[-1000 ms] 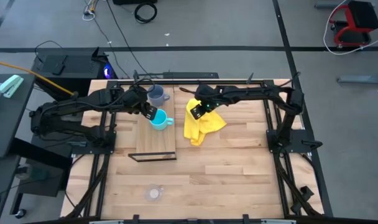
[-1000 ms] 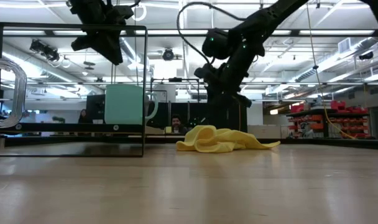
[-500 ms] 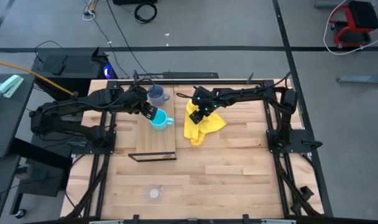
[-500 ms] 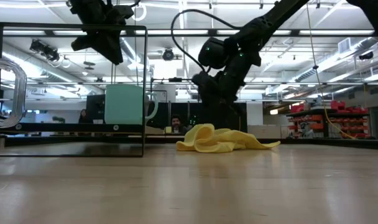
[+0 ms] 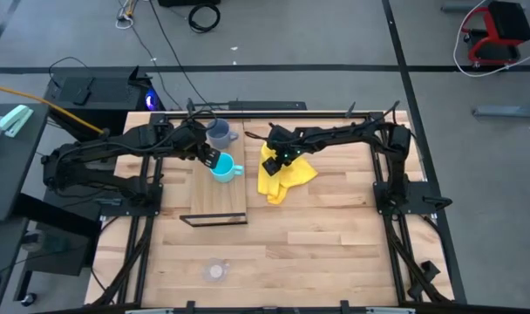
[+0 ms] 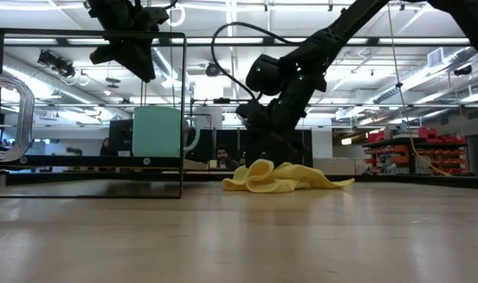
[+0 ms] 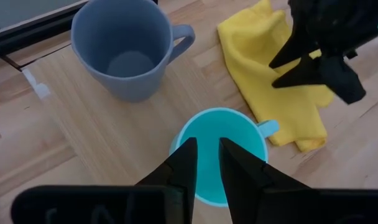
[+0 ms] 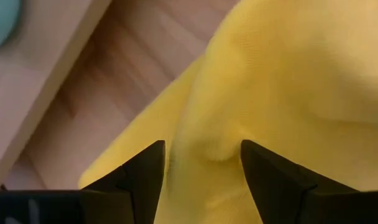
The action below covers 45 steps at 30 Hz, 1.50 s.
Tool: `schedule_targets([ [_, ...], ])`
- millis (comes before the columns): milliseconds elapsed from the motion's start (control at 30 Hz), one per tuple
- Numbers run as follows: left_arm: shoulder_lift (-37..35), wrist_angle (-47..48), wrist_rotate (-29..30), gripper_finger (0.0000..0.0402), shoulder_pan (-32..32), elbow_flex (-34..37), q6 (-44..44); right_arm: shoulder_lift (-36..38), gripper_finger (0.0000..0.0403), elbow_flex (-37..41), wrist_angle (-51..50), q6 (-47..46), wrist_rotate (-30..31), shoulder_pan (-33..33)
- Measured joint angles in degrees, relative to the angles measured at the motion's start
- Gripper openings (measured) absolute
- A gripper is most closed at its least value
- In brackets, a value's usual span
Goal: Stack small to large cups/mugs on shelf
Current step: Put the blue mug on the shelf
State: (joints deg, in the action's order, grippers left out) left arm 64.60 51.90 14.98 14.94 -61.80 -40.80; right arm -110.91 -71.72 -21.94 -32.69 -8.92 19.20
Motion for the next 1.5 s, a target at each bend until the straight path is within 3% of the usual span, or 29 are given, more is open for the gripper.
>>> schedule_targets([
  [200, 0.0, 0.0, 0.0, 0.0069, 0.0, 0.0, 0.1, -0.1, 0.0215, 0.0, 0.3, -1.9, 3.6, -1.2],
  [367, 0.0, 0.0, 0.0, 0.0068, 0.0, 0.0, 0.1, -1.9, 0.0189, 0.0, -1.1, -4.6, 5.5, -1.2],
  [633, 0.0, -0.1, 0.0, 0.0072, 0.0, 0.0, 0.1, -2.8, 0.0113, -0.1, -0.9, -4.6, 6.0, -1.3],
  [867, 0.0, -0.1, 0.0, 0.0064, 0.0, 0.0, 0.2, 1.0, 0.0011, 0.1, -2.5, -1.9, 8.3, -1.1],
  [1233, 0.0, -0.8, 0.0, 0.0065, 0.0, 0.0, 1.6, 12.5, 0.0005, 0.0, -17.5, -1.6, 19.1, -0.5],
  [1500, 0.0, -2.2, 0.0, 0.0057, 0.0, 0.0, 3.0, 20.4, 0.0003, 0.0, -34.7, -3.6, 27.5, 4.5],
])
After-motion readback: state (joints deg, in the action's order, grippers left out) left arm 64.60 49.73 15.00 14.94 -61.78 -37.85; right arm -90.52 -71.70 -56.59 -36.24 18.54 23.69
